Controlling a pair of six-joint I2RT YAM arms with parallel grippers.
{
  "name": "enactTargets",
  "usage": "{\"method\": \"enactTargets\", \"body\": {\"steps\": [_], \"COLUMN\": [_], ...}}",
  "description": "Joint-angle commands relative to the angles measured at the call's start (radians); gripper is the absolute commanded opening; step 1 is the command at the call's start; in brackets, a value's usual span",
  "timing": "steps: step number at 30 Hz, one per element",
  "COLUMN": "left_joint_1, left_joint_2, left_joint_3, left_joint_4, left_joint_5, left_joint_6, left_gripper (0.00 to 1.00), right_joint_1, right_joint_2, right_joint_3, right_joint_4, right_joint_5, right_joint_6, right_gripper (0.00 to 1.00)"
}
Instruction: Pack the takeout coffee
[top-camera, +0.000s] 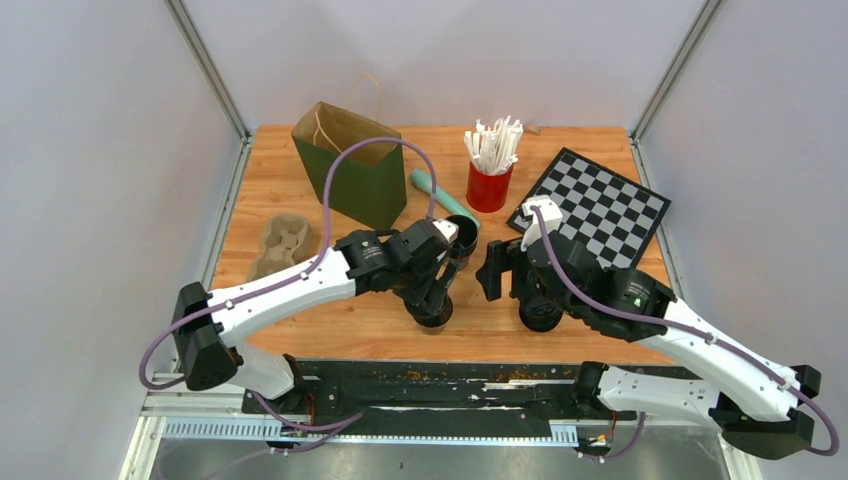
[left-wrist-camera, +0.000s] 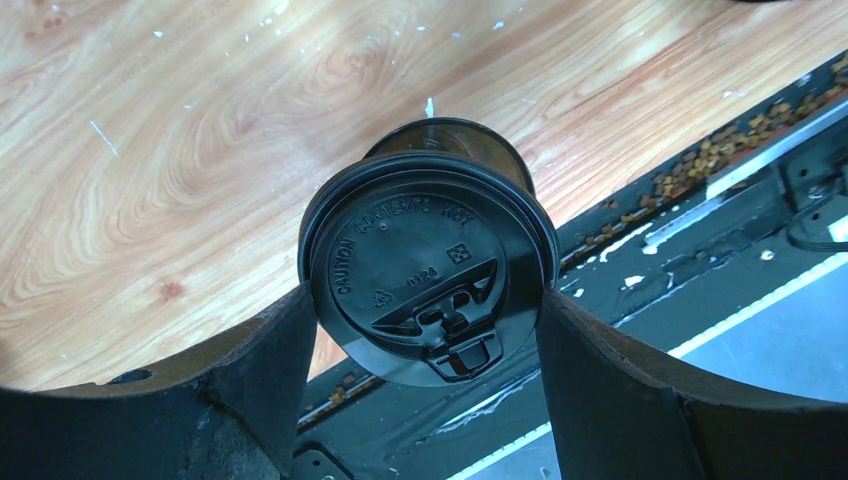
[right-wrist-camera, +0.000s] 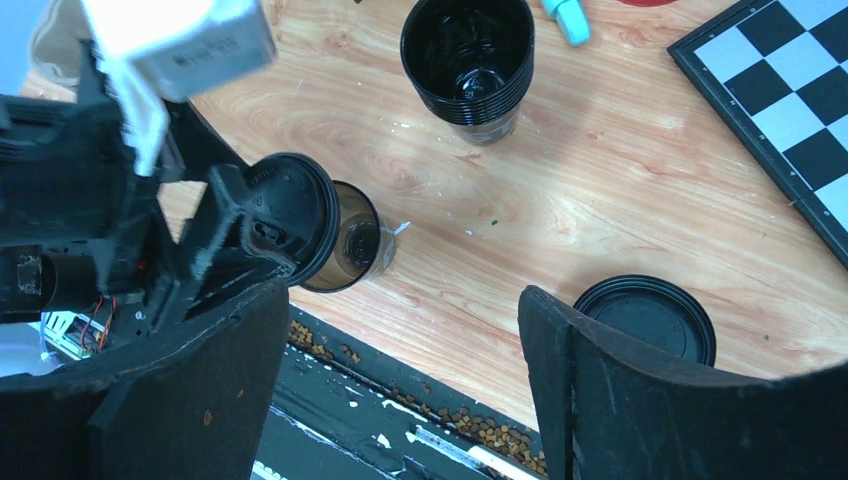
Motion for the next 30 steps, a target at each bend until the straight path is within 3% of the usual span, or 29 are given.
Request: {"method": "enactTargets", "body": {"steps": [1, 30], "left_joint_1": [-0.014, -0.023], "left_joint_2": [0.044, 0.178], "left_joint_3": [0.037, 0.044], "left_joint_4": [-0.016, 0.04], "left_joint_5": [-0.014, 0.004], "left_joint_6": [0.019, 0.053], "left_gripper": [0.8, 0.87], "right_joint_1": [0.007, 0.006], "right_joint_2": [-0.028, -0.003], "right_joint_3": [0.014, 0.007], "right_joint_4": [-0.013, 0.006], "right_joint_5": [0.054, 0.053], "right_joint_6": [0.008, -0.026], "right_gripper": [0.84, 0.84]}}
